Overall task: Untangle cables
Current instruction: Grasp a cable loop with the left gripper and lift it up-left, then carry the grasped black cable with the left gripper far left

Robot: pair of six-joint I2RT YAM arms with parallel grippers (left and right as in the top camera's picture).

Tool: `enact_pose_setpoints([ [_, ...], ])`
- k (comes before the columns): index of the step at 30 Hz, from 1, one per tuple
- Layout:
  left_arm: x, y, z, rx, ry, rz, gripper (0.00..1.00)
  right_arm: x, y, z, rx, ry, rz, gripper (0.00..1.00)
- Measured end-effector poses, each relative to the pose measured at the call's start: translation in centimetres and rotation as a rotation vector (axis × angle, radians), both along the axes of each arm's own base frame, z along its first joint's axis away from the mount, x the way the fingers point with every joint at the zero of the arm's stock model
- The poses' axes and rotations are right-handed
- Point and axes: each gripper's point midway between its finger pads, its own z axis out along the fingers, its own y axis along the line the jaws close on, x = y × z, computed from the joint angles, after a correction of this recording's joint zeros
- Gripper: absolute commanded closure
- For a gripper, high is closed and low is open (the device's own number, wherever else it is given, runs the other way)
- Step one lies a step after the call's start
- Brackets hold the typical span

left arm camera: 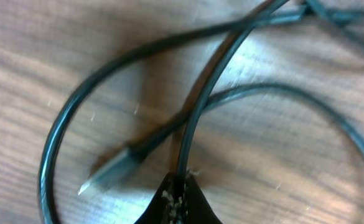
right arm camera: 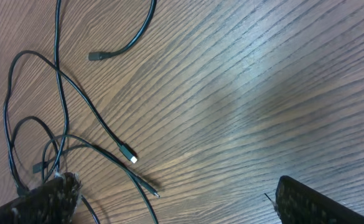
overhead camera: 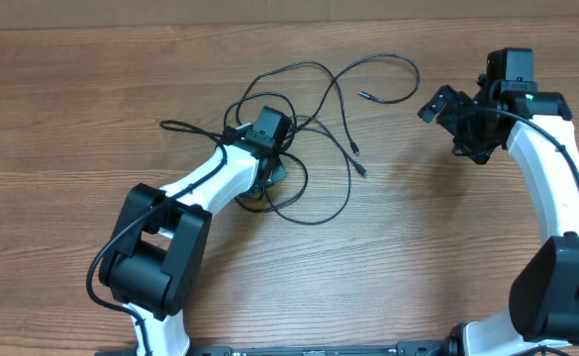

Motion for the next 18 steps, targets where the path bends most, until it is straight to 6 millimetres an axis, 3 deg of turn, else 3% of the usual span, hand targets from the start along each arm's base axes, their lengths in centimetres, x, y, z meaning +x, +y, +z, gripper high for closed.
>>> enact_pose_setpoints([
  [4, -3.0, 0.8, 0.4, 0.019, 0.152, -0.004, 0.96, 0.0, 0.0, 0.0, 0.001, 0.0, 0.0, 0.0],
  [6, -2.1, 0.8, 2.9, 0.001, 0.138, 0.008, 0.96, 0.0, 0.0, 0.0, 0.001, 0.0, 0.0, 0.0],
  [8, 0.3, 0.1, 7.7, -0.051, 0.027, 0.009, 0.96, 0.0, 0.0, 0.0, 0.0, 0.001, 0.0, 0.0],
  [9, 0.9, 0.0, 9.1, -0.065, -0.008, 0.0, 0.96, 0.0, 0.0, 0.0, 0.0, 0.0, 0.0, 0.0],
  [10, 2.4, -0.5, 13.3, -0.101, -0.112, -0.028, 0.96, 0.0, 0.0, 0.0, 0.0, 0.0, 0.0, 0.0],
  [11, 2.9, -0.7, 15.1, -0.114, -0.158, -0.042, 0.96, 0.0, 0.0, 0.0, 0.0, 0.001, 0.0, 0.0],
  [13, 4.1, -1.2, 21.2, -0.159, -0.307, -0.081, 0.96, 0.0, 0.0, 0.0, 0.001, 0.001, -0.001, 0.0],
  [18, 5.7, -2.0, 33.0, -0.242, -0.638, -0.149, 0.96, 0.0, 0.0, 0.0, 0.0, 0.001, 0.0, 0.0],
])
